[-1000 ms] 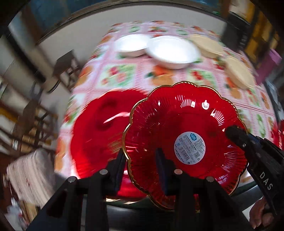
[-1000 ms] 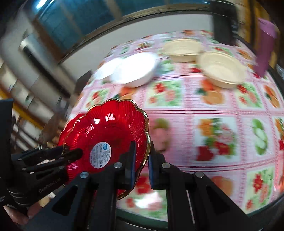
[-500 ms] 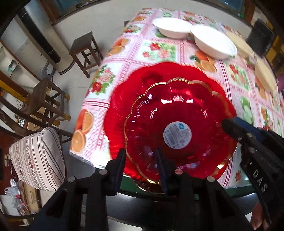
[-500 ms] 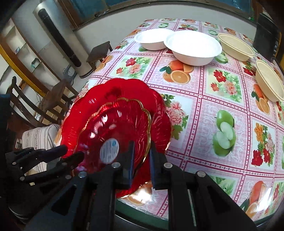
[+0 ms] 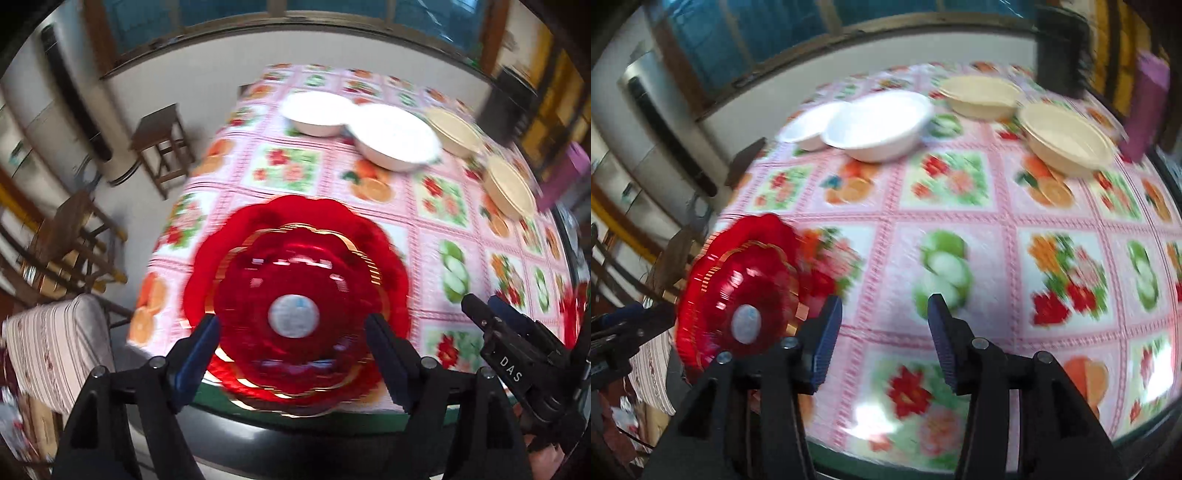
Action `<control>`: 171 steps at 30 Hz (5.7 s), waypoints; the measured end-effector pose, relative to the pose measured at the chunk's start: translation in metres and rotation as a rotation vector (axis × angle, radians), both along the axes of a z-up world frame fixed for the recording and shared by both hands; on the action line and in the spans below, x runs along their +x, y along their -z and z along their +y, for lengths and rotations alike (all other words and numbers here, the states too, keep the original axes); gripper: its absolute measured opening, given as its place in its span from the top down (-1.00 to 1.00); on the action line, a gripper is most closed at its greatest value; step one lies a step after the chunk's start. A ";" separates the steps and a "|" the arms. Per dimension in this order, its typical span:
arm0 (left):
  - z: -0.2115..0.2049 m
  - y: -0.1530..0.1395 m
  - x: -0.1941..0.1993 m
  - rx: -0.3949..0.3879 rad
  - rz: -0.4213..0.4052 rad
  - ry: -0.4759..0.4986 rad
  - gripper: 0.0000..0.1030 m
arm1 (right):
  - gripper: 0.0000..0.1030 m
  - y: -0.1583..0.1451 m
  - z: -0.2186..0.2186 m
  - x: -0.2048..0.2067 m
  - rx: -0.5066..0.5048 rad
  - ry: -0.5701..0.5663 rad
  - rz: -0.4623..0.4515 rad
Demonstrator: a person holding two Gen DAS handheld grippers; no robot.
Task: Organize plates and bowls
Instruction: 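Reach the right tool to a beige pulp bowl and grasp its rim, then lift the beige bowl off the table with the right tool, then carry the beige bowl onto the red plates held by the left tool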
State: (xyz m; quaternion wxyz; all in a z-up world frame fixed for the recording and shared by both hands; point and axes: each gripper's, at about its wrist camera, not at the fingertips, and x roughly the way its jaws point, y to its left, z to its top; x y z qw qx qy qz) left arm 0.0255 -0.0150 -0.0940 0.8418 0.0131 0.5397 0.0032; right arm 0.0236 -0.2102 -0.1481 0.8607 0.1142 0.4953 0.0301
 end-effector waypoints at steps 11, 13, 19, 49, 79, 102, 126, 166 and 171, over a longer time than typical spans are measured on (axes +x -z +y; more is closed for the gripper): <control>-0.081 0.004 -0.006 -0.011 0.013 0.187 -0.61 | 0.03 0.003 -0.083 -0.051 0.021 0.212 0.038; -0.092 0.001 -0.007 -0.008 0.003 0.209 -0.61 | 0.03 0.001 -0.092 -0.057 0.021 0.230 0.030; -0.114 -0.011 -0.009 0.003 -0.045 0.266 -0.61 | 0.04 -0.005 -0.111 -0.066 0.031 0.271 0.010; -0.262 0.017 0.112 0.054 0.009 0.353 -0.61 | 0.04 -0.003 -0.266 0.046 0.112 0.404 -0.042; -0.323 0.066 0.220 0.052 0.060 0.225 -0.61 | 0.04 0.026 -0.294 0.154 0.193 0.360 -0.033; -0.320 0.084 0.232 0.024 0.098 0.187 -0.61 | 0.26 0.036 -0.286 0.172 0.115 0.326 -0.017; -0.326 0.083 0.202 -0.003 0.143 0.273 0.44 | 0.80 0.025 -0.279 0.157 0.126 0.312 -0.020; -0.009 -0.009 -0.007 -0.001 -0.044 0.025 0.43 | 0.75 -0.057 0.023 -0.003 0.021 -0.074 -0.056; 0.042 0.009 -0.011 0.001 0.018 -0.102 0.43 | 0.74 -0.046 0.084 0.004 -0.010 -0.197 -0.040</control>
